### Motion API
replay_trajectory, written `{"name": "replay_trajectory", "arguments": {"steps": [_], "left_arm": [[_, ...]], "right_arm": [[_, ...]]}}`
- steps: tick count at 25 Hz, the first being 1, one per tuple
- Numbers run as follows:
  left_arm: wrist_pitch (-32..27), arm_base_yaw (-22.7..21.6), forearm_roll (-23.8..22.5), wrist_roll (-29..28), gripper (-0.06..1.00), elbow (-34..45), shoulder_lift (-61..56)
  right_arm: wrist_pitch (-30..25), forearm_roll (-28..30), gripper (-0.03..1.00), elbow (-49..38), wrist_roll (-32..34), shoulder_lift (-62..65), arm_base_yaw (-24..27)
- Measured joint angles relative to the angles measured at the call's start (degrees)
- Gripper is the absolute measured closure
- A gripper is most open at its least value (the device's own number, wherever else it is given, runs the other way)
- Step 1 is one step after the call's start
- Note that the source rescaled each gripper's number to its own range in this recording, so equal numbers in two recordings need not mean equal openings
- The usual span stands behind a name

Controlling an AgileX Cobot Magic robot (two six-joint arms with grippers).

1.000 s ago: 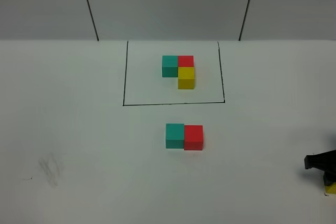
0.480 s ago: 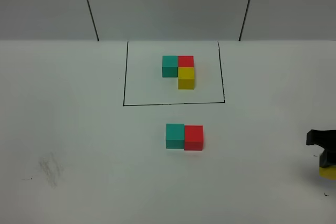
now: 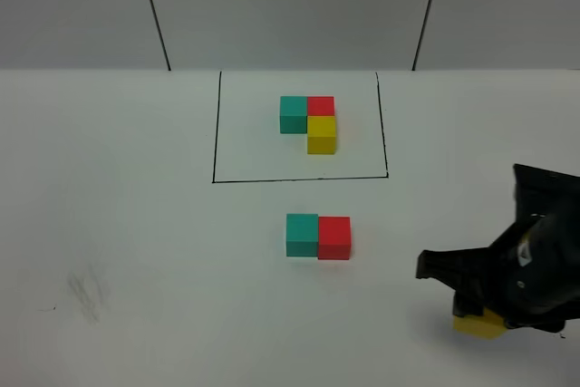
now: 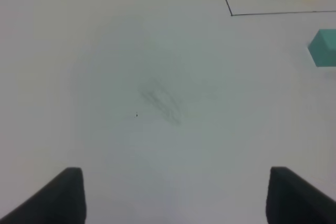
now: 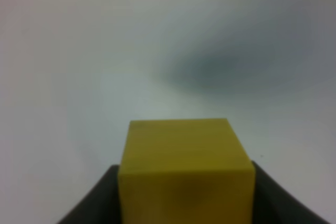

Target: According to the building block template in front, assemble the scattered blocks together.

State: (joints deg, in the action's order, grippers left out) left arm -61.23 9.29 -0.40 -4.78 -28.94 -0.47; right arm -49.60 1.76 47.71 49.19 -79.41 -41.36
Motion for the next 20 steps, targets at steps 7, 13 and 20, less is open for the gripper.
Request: {"name": "replay_trajectory", "arguments": {"steps": [7, 13, 20], "left_arm": [[0.0, 0.0, 0.0, 0.0, 0.42, 0.0, 0.0], [0.0, 0.0, 0.0, 0.0, 0.42, 0.0, 0.0], [0.0, 0.0, 0.0, 0.0, 0.42, 0.0, 0.0]], "right_arm": [[-6.7, 3.6, 0.96, 13.2, 7.8, -15.8, -8.1], [-3.6, 2.8, 0.96, 20.4, 4.3, -24.3, -10.8], [3.2, 1.8, 0.96, 21.3, 1.5, -29.2, -11.5]]}}
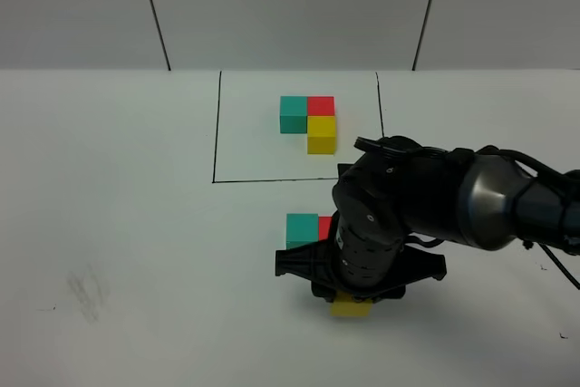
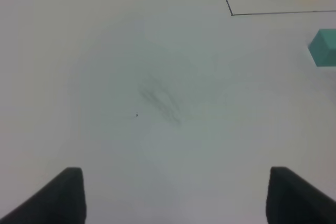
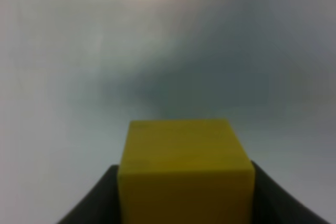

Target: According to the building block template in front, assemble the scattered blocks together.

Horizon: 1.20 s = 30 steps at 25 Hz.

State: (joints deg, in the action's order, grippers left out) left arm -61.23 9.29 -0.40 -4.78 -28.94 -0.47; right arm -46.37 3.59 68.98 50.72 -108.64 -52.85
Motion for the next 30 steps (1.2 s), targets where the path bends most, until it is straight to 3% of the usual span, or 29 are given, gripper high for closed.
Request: {"name": "replay_trajectory", "arguments": {"steps": [9, 14, 21, 30], "left_arm": [[0.0, 0.0, 0.0, 0.0, 0.42, 0.0, 0.0], [0.0, 0.0, 0.0, 0.0, 0.42, 0.0, 0.0], [0.0, 0.0, 0.0, 0.0, 0.42, 0.0, 0.0], [0.0, 0.0, 0.0, 0.0, 0.42, 0.0, 0.0]], "right_arm": [[-0.9, -0.2, 0.96, 6.4, -2.7, -6.9, 0.0], [-1.5, -0.1, 0.96, 8.3, -1.7, -8.5, 0.0], [-6.9, 1.3, 0.96, 13.7, 0.0, -10.9, 0.0], [-7.1, 1.1, 0.96, 14.4, 1.6, -10.9, 0.0]]}}
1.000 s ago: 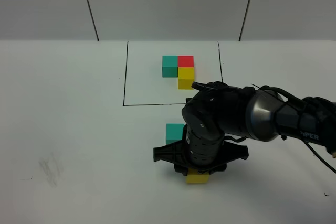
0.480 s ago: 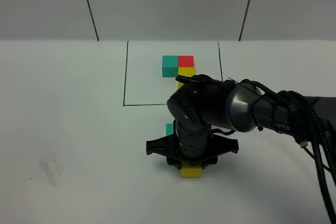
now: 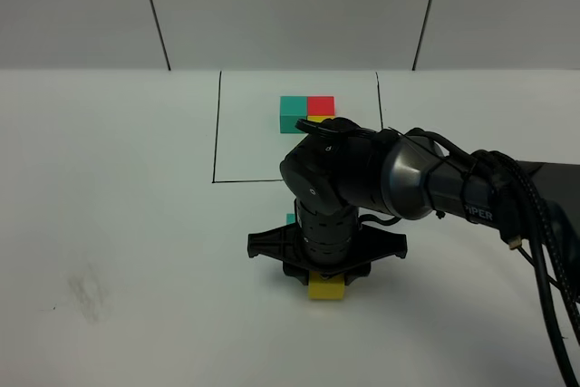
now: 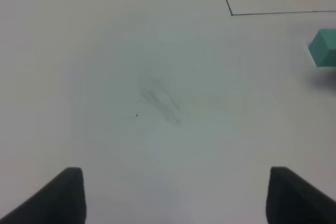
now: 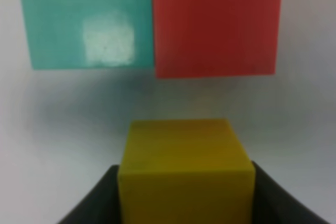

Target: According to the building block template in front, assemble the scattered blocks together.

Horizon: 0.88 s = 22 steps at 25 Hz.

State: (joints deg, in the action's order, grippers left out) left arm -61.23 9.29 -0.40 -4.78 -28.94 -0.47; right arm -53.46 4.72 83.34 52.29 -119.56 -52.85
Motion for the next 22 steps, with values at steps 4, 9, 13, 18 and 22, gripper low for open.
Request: {"name": "replay_trajectory", "arguments": {"steps": [4, 9, 13, 18, 22], "left_arm": [[0.0, 0.0, 0.0, 0.0, 0.42, 0.0, 0.0], [0.0, 0.0, -0.2, 0.0, 0.42, 0.0, 0.0], [0.0, 0.0, -0.2, 0.0, 0.42, 0.0, 0.0], [0.0, 0.0, -0.2, 0.0, 0.42, 0.0, 0.0], [0.0, 0.0, -0.2, 0.0, 0.42, 0.0, 0.0]], "right_arm": [[1.2, 0.1, 0.96, 0.0, 0.7, 0.0, 0.0], [1.8, 1.1, 0.96, 0.0, 1.7, 0.0, 0.0], [1.8, 3.7, 0.96, 0.0, 3.7, 0.0, 0.0], [1.8, 4.7, 0.96, 0.0, 4.4, 0.0, 0.0], [1.8, 4.8, 0.96, 0.0, 5.0, -0.6, 0.0]]}}
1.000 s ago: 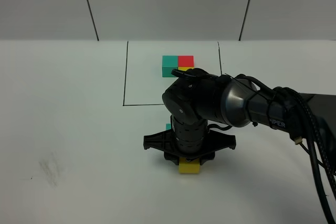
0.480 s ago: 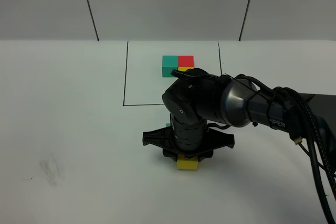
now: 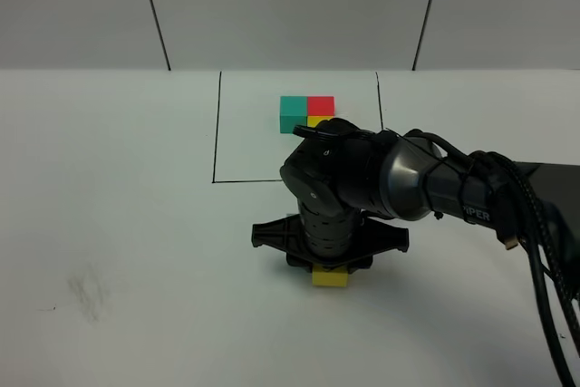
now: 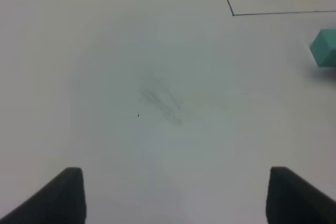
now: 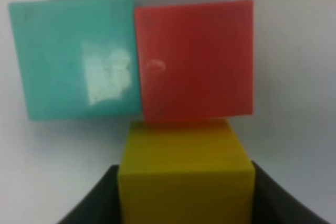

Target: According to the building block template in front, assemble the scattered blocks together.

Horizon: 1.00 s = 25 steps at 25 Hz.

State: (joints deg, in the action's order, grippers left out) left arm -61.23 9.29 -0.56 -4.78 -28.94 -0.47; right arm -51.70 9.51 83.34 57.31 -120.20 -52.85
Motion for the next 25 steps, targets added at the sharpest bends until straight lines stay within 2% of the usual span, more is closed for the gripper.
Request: {"name": "replay_trajectory", "arguments": {"steps": [25], "left_arm": [[0.0, 0.0, 0.0, 0.0, 0.42, 0.0, 0.0]], "right_arm": [[2.0, 1.4, 0.96, 0.0, 0.8, -2.4, 0.9]]}}
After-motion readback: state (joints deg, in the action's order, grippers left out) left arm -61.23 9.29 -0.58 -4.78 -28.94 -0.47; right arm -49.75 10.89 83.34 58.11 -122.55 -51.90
